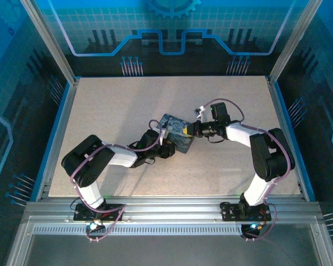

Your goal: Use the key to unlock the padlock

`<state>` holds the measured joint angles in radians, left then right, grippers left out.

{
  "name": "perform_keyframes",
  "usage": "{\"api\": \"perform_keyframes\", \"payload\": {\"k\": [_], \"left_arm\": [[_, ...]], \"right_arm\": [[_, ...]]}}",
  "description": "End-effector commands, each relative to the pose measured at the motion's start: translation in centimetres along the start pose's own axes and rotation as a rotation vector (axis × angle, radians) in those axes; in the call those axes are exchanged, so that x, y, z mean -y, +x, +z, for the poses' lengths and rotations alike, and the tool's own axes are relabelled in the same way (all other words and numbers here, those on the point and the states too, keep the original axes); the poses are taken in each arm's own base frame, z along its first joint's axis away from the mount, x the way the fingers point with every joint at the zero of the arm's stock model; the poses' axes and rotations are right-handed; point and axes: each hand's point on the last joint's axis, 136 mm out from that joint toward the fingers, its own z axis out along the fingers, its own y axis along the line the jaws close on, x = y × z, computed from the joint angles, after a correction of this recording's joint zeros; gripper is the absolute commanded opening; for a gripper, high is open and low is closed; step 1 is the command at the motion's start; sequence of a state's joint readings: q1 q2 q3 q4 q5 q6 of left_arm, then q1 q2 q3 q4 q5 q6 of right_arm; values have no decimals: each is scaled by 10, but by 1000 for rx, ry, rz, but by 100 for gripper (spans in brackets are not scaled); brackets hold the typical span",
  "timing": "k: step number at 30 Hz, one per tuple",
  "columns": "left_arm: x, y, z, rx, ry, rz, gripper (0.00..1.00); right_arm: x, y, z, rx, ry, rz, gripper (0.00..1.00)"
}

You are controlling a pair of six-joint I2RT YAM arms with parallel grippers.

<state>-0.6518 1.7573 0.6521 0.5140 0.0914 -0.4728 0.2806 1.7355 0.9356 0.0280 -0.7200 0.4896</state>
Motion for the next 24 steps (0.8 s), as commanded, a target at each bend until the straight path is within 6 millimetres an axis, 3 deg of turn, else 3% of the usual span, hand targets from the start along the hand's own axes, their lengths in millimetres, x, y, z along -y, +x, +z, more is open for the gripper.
{"api": "perform_keyframes", "payload": {"k": [1,17,24], "left_arm": [[14,-3,11,8,46,-7,42],[11,-7,14,26,11,-34,30],[15,-8,10,31,30,-41,25]], "right_arm": [[16,26,9,-65,52,61,0],[10,28,12,-64,44,58,0],[-6,13,2,2,23,-4,0]]}}
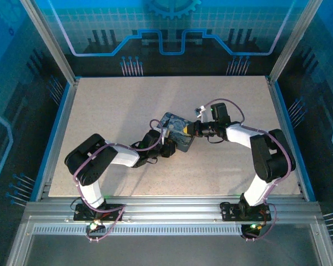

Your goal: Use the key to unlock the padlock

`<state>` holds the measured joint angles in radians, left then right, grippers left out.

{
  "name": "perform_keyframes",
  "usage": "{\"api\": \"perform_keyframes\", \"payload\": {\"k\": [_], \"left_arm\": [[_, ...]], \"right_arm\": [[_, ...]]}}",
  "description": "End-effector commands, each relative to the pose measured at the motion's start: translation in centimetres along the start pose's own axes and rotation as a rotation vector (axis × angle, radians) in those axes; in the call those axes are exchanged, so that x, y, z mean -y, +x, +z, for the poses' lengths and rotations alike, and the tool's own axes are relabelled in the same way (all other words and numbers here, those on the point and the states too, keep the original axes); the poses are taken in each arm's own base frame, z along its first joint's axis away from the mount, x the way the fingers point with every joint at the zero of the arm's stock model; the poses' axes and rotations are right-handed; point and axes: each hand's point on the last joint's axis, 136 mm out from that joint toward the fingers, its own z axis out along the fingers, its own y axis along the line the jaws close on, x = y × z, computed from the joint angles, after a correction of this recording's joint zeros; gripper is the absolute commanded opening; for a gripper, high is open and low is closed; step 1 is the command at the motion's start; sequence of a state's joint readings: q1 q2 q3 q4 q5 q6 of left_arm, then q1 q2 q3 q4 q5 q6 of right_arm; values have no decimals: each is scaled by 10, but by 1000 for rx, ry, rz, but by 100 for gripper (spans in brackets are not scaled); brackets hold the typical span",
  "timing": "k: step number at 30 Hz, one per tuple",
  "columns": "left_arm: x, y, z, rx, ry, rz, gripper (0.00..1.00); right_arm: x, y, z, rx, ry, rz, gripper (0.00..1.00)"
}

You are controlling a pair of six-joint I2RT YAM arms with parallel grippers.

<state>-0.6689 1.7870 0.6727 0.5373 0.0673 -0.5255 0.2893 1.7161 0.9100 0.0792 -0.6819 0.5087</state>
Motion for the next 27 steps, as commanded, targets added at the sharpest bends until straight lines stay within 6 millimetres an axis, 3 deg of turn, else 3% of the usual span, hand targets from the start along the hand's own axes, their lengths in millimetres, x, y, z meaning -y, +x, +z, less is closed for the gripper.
{"api": "perform_keyframes", "payload": {"k": [1,6,11,20,27], "left_arm": [[13,-5,2,14,36,-2,25],[18,-7,-6,21,57,-17,24],[28,-10,-16,15,85,-48,22],[56,-18,-31,-24,175,-163,14],[70,-23,-37,-53,216,-210,12]], "right_arm": [[-10,13,0,-26,3,-1,0],[-35,-10,-19,58,2,-113,0],[-59,-21,-46,151,21,-224,0],[-54,27,-70,183,108,-334,0],[-54,65,-67,164,120,-399,0]]}}
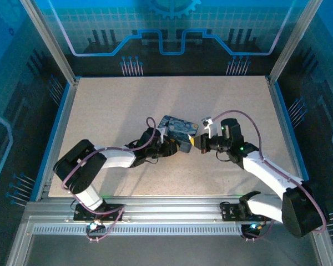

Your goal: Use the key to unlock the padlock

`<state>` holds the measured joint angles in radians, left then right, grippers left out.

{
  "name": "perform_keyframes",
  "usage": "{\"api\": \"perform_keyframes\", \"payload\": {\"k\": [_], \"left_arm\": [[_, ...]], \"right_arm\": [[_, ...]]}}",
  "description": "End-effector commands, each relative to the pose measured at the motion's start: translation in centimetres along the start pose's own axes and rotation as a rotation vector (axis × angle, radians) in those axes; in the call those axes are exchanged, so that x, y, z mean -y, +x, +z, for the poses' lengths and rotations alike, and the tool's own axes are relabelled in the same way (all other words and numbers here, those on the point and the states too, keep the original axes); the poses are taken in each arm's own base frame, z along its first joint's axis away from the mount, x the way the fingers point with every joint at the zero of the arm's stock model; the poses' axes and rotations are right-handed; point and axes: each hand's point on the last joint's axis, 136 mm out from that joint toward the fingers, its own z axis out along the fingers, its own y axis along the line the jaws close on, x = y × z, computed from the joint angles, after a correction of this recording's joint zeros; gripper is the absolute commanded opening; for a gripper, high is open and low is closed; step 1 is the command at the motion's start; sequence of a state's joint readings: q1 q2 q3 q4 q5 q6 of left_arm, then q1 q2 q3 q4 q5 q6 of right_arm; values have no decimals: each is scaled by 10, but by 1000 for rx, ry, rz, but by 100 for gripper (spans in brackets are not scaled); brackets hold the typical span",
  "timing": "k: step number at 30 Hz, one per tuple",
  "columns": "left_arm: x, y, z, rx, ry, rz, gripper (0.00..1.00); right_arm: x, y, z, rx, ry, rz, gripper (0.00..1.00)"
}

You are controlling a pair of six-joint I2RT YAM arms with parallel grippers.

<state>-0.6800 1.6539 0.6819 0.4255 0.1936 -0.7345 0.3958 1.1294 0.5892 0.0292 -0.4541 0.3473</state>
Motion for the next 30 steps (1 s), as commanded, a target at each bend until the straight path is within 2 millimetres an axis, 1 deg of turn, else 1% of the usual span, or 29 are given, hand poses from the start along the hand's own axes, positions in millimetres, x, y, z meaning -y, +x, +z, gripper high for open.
{"api": "perform_keyframes", "payload": {"k": [1,5,10,18,21,23,30], "left_arm": [[36,-13,-8,-1,98,-19,12],[46,-16,-9,-12,123,-45,12],[50,-18,-9,-19,124,-74,12],[54,-20,-8,-21,135,-96,12],[56,-21,-8,-20,138,-98,12],[56,-21,-8,-21,139,-100,12],[57,-22,-7,-23,142,-100,12]], "right_arm": [[-2,18,1,-15,25,-61,0],[3,41,5,-34,44,-86,0],[7,55,12,-42,50,-130,0],[13,66,29,-70,54,-195,0],[17,66,34,-70,66,-207,0],[16,60,36,-46,65,-225,0],[19,62,44,-63,74,-252,0]]}}
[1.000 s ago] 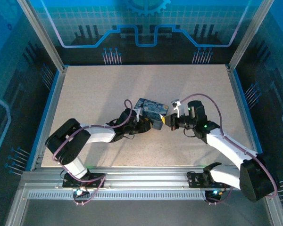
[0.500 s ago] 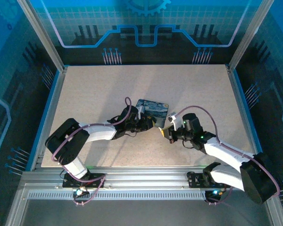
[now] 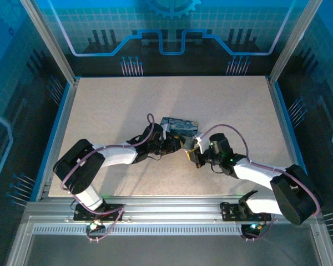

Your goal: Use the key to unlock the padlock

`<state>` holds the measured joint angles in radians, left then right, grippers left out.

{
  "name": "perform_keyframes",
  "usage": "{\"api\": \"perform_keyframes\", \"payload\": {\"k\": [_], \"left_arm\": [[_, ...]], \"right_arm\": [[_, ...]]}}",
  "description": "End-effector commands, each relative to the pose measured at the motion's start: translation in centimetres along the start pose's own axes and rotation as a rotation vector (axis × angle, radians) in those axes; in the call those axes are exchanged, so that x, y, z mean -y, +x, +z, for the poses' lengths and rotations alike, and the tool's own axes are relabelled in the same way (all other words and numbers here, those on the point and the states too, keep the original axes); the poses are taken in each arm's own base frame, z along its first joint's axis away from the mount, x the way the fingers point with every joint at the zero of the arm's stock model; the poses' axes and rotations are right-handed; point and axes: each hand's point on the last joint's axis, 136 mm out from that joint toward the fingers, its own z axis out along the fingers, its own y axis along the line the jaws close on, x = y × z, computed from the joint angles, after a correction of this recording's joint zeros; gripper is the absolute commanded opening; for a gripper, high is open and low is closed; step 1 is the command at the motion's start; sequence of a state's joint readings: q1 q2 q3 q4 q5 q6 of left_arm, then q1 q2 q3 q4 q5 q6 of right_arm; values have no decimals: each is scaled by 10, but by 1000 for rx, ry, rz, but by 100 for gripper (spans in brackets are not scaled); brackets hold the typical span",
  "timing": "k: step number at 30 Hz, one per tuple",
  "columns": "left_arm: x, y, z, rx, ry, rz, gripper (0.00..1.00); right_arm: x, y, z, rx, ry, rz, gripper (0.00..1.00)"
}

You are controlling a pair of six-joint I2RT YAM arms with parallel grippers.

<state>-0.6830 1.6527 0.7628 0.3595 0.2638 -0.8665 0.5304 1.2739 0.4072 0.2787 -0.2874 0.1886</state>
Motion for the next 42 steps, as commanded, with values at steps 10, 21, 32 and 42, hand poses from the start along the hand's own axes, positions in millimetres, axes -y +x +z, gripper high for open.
{"api": "perform_keyframes", "payload": {"k": [10,21,32,42], "left_arm": [[33,-10,-7,16,84,28,12],[33,-10,-7,16,83,28,12],[34,-9,-8,15,85,28,11],[34,-10,-8,16,86,28,11]], "right_arm": [[-2,-12,9,31,-2,-70,0],[-4,-21,11,59,-14,-75,0],[-2,-25,14,67,-5,-70,0],[1,-26,15,68,12,-66,0]]}}
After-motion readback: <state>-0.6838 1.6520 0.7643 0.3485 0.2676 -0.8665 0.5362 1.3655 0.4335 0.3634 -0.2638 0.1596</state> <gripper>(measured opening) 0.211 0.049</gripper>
